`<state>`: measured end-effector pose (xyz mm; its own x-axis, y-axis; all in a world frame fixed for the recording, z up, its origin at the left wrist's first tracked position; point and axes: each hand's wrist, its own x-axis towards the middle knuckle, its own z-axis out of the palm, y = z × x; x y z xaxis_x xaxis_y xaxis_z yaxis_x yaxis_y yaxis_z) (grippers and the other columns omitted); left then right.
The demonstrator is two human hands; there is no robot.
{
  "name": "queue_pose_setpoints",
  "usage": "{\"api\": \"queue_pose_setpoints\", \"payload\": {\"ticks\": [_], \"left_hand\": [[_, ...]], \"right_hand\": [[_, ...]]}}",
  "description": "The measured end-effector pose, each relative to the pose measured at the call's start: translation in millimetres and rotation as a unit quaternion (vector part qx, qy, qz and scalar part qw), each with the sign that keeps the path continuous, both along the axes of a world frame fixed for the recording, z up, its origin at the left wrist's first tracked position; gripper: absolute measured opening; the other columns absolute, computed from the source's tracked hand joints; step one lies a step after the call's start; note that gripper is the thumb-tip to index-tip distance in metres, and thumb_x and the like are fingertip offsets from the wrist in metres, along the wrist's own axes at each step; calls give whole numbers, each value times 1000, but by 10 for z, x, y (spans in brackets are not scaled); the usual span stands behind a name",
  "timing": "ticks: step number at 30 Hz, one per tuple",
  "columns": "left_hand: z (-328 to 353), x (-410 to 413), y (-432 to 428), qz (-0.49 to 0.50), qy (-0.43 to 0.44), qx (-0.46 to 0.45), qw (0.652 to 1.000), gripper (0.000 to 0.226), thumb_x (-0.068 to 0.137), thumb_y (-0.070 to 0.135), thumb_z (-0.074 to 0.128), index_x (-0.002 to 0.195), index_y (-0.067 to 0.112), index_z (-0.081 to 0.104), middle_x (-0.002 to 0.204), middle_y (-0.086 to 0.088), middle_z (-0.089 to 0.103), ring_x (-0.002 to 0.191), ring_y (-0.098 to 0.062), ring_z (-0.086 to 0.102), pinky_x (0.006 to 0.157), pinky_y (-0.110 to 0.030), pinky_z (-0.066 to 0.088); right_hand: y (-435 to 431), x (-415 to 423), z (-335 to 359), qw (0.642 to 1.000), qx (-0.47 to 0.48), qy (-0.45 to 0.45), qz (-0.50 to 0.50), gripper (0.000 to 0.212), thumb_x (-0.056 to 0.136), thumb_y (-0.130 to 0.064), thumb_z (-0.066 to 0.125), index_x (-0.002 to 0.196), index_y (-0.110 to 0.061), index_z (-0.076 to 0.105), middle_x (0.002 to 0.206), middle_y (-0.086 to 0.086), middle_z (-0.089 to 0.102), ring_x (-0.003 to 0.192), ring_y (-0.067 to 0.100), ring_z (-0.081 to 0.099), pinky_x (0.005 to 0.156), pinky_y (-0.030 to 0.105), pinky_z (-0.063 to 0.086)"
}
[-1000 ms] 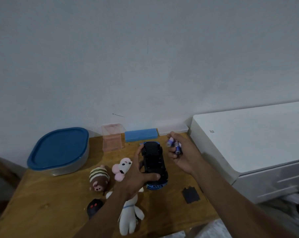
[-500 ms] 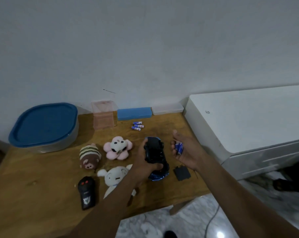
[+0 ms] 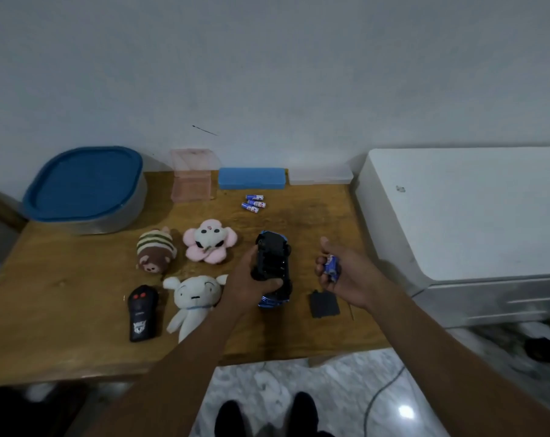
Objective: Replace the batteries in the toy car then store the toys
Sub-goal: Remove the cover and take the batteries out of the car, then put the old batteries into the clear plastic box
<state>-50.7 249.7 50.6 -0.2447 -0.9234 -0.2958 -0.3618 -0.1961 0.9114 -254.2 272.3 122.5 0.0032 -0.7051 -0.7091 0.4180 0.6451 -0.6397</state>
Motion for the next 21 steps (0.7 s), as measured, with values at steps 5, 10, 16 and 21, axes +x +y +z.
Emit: {"api": "queue_pose_setpoints", "payload": {"ticks": [5,10,16,21], "left_hand": [[131,-65,11,14,-129,-16,991,59,80,6,75,132,12,51,124,-6,63,116,-23,58,81,-20,41],[191,-139,-25,32,-208,2,978,49,79,7,75,124,9,57,119,-10,66,108,-24,62,80,-27,43],[455,-399,-102,141,-280,-84,946,43,85,18,71,122,6,53,110,-10,65,104,-27,62,71,-25,38],[579,-713,-346,166,-201,-124,958,52,89,21,68,135,9,50,125,-9,62,111,-24,61,90,-33,50]], "right_hand": [[-66,-96,-52,1000,3,-1,29,20,91,-32,62,84,-15,55,65,1,54,59,11,54,47,21,44],[-111,-210,-30,999,2,9,51,16,92,-30,62,92,-15,58,65,0,53,59,11,53,48,20,42],[-167,-474,27,996,1,43,73,28,89,-28,66,109,-10,61,66,0,53,57,9,51,44,19,38],[-281,-719,105,986,-48,130,96,16,88,-24,67,83,-13,56,62,1,50,48,8,44,39,19,31]]}}
